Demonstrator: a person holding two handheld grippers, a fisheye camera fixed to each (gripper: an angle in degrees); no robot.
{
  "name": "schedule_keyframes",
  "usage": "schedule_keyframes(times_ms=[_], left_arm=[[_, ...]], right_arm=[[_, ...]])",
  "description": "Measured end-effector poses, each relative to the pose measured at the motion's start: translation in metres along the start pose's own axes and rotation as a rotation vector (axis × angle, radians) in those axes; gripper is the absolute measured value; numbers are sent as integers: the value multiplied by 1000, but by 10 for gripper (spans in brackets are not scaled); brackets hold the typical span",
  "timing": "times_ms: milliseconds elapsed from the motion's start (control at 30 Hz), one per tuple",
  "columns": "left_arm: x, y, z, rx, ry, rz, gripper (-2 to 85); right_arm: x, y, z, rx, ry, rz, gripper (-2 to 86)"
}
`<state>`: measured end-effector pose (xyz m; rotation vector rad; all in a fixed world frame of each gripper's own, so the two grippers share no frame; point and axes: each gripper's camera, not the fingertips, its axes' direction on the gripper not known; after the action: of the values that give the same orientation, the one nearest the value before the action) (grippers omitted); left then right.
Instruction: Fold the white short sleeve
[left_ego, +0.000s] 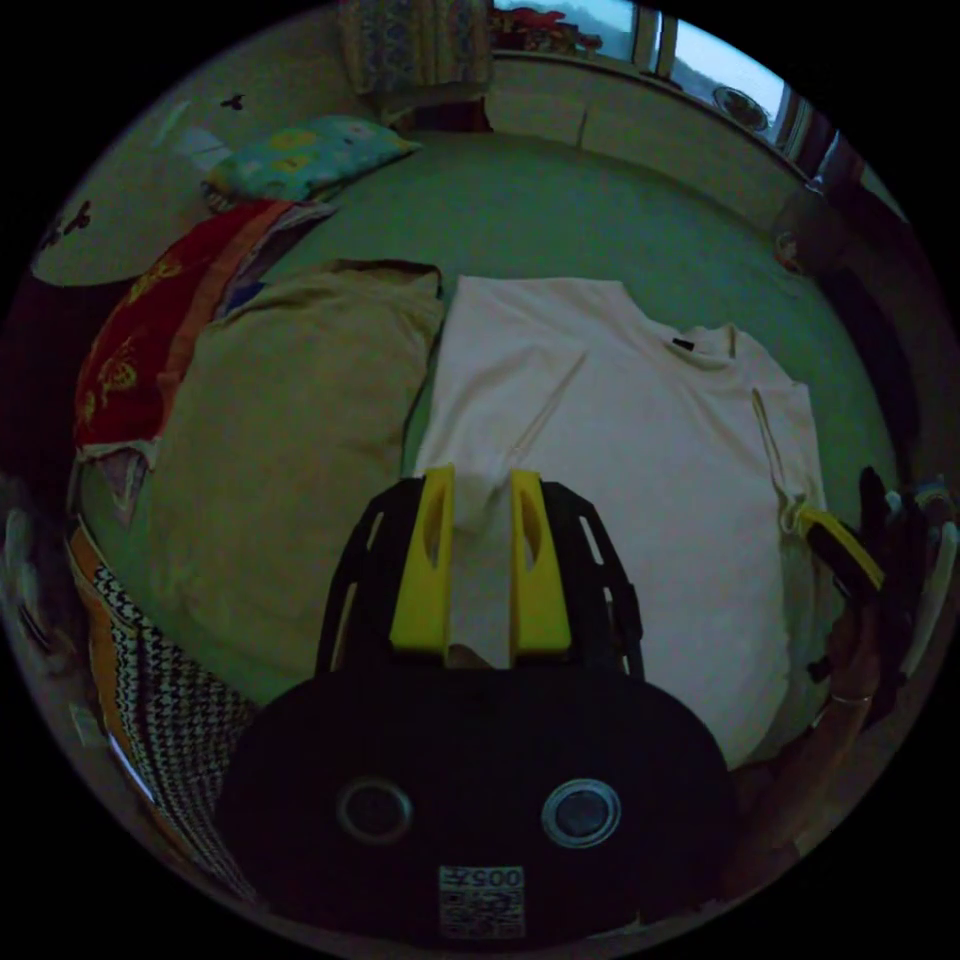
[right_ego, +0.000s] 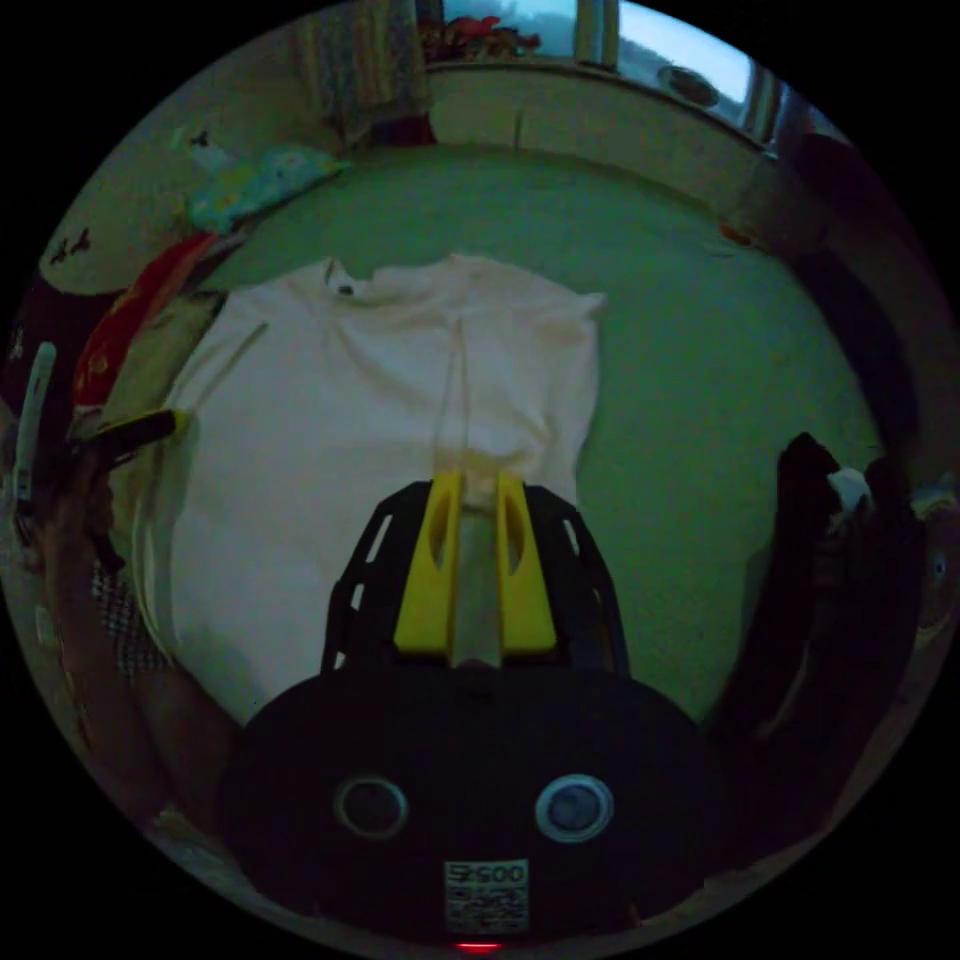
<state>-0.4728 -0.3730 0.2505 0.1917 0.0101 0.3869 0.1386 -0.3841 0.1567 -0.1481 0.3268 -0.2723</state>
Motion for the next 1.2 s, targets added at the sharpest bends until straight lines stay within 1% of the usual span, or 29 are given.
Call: schedule_keyframes(times_ms=[33, 133, 233, 267, 300, 333, 367, 400, 433, 467, 533, 600, 667, 700, 767, 800, 833, 933, 967, 1033, 1067, 1100, 1133, 1167, 1200], left_arm=[[0, -5, 5, -40, -8, 15, 92], [-5, -13, 2, -46, -2, 18, 90], [-14, -16, -3, -9, 23, 18, 86], [-16, -16, -6, 20, 33, 16, 85], [-21, -15, -16, 115, 70, 11, 85], [-27, -15, -28, 232, 129, 17, 86], [-29, -16, -33, 286, 164, 30, 87], [-33, -19, -41, 367, 229, 81, 93], [-37, -28, -48, 404, 253, 121, 103], [-39, -34, -49, 414, 253, 127, 109], [-46, -68, -51, 441, 197, 168, 122], [-50, -97, -43, 396, 190, 209, 128], [-56, -121, -29, 324, 207, 212, 136], [-59, -133, -17, 281, 189, 210, 138], [-66, -146, 2, 194, 173, 196, 144], [-72, -152, 13, 144, 198, 165, 144], [-76, -155, 19, 138, 241, 150, 141], [-79, -161, 24, 129, 258, 171, 133], [-78, -162, 25, 122, 246, 175, 132], [-74, -162, 24, 117, 159, 210, 120], [-73, -162, 23, 115, 142, 222, 115], [-70, -160, 21, 110, 124, 255, 92], [-68, -159, 20, 85, 158, 295, 55], [-68, -159, 20, 75, 164, 305, 52], [-67, -158, 17, 72, 151, 319, 46]], right_arm=[[3, -1, -3, 6, 7, -1, 50], [14, -4, -6, -67, -25, -28, 41], [32, -4, -16, -58, -70, -34, 41], [41, -3, -27, 25, -73, -12, 43], [46, -2, -34, 82, -73, 0, 45], [57, 0, -49, 198, -81, 30, 50], [67, 1, -62, 293, -90, 61, 58], [72, 1, -67, 332, -91, 75, 64], [80, -3, -75, 388, -88, 88, 76], [88, -12, -77, 404, -79, 88, 89], [99, -33, -72, 369, -81, 72, 103], [108, -57, -59, 300, -72, 40, 114], [129, -84, -37, 201, -48, 84, 123], [136, -88, -32, 184, -65, 108, 123], [162, -101, -15, 120, -188, 204, 119], [167, -102, -11, 105, -216, 223, 118], [176, -104, -7, 92, -259, 255, 116], [182, -110, -2, 84, -284, 271, 104], [179, -113, 2, 54, -293, 264, 100], [169, -116, 3, 40, -260, 238, 94], [160, -116, 1, 55, -249, 198, 77], [156, -116, 0, 56, -255, 182, 68], [149, -117, -1, 41, -237, 180, 25], [145, -117, -3, 28, -202, 194, 0], [143, -117, -6, 34, -192, 182, -4]])
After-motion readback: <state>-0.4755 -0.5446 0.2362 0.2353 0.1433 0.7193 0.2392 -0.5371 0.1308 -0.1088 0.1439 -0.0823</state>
